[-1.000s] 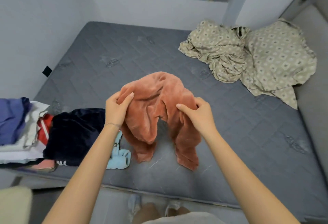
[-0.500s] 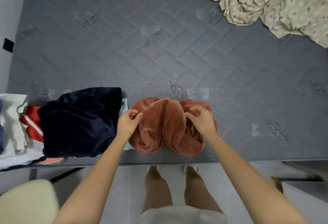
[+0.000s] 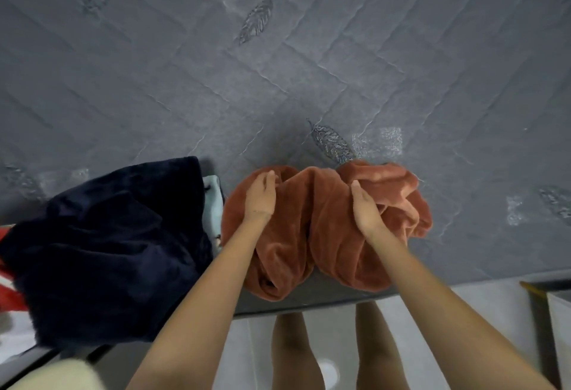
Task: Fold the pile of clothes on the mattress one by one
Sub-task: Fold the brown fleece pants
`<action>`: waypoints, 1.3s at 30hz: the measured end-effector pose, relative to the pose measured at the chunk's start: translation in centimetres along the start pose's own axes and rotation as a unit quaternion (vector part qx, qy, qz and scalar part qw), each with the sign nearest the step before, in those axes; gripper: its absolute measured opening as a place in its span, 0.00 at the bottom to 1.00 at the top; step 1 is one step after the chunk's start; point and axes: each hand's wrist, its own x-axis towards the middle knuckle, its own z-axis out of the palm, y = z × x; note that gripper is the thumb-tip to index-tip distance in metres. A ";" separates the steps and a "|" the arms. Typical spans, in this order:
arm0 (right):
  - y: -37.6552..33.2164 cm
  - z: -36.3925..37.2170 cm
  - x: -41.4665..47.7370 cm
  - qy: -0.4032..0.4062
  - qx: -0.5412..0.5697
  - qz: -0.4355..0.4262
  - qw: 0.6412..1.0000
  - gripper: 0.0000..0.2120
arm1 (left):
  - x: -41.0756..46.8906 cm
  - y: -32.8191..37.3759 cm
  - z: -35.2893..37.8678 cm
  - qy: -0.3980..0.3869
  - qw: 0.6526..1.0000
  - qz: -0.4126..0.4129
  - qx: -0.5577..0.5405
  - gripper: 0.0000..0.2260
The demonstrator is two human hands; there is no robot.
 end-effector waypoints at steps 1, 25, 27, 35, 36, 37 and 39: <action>0.1 0.3 0.4 0.006 0.016 0.024 1.000 0.23 | 0.5 0.1 0.0 0.003 1.000 -0.016 -0.015 0.15; -8.8 -3.3 -9.9 -0.141 -0.119 -0.238 0.954 0.15 | -7.0 3.5 -1.9 -0.042 0.994 0.045 0.089 0.09; -11.0 -4.3 -11.8 -0.102 -0.176 -0.269 0.942 0.16 | -8.6 6.2 -3.3 -0.016 0.997 0.062 0.050 0.06; -19.1 -8.5 -19.4 -0.039 -0.123 -0.341 0.931 0.15 | -16.8 18.9 -11.4 0.109 0.965 0.229 -0.069 0.01; -20.1 -9.1 -20.2 -0.029 -0.120 -0.355 0.926 0.15 | -18.0 20.2 -12.4 0.117 0.958 0.246 -0.087 0.01; -21.1 -9.6 -21.0 -0.020 -0.120 -0.368 0.922 0.15 | -19.1 21.4 -13.2 0.120 0.952 0.262 -0.104 0.01; -22.7 -10.4 -22.4 -0.013 -0.132 -0.394 0.909 0.15 | -21.3 23.2 -14.7 0.122 0.939 0.296 -0.126 0.02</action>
